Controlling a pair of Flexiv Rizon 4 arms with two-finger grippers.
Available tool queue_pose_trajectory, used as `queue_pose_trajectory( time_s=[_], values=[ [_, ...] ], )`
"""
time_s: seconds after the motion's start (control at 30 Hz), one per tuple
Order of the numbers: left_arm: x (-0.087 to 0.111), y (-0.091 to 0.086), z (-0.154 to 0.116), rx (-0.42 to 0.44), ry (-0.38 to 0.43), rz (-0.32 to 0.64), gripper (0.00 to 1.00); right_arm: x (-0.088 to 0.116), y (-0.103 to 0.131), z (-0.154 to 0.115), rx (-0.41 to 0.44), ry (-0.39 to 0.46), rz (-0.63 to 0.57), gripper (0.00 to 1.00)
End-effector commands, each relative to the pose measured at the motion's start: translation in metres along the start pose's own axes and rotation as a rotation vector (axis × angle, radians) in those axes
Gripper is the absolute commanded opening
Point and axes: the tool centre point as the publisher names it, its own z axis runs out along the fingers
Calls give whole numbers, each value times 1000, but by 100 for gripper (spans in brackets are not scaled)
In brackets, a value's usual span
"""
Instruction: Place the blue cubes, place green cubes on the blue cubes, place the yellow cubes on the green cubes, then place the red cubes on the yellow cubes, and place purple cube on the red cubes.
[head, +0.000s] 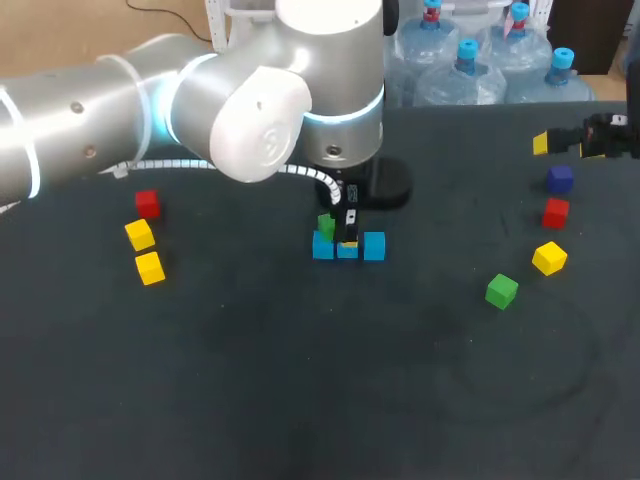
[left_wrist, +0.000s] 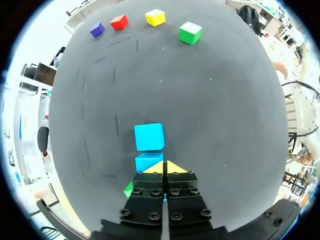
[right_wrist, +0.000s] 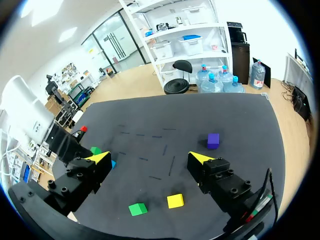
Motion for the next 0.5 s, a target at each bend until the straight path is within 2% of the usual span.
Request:
queue_pose_trajectory(
  time_s=[0.03, 0.13, 0.17, 0.2, 0.23, 0.27, 0.4, 0.5],
  values=[
    [6, -12, -16, -11, -16, 8, 0, 0, 0, -1, 2, 0, 0, 100],
    [14, -16, -36, -42, -25, 3, 0, 0, 0, -1, 2, 0, 0, 100],
    [18, -16, -43, -46, -27, -8, 18, 0, 0, -1, 2, 0, 0, 100],
    [25, -15, -51, -54, -27, -26, 43, 0, 0, -1, 2, 0, 0, 100],
    [29, -15, -56, -60, -22, -35, 63, 0, 0, -1, 2, 0, 0, 100],
    [35, -14, -63, -68, -21, -63, 100, 0, 0, -1, 2, 0, 0, 100],
    [52, -19, -77, -66, -18, -142, 100, 0, 0, -1, 2, 0, 0, 100],
    [55, -24, -77, -56, -28, -173, 100, 0, 0, -1, 2, 0, 0, 100]
  ],
)
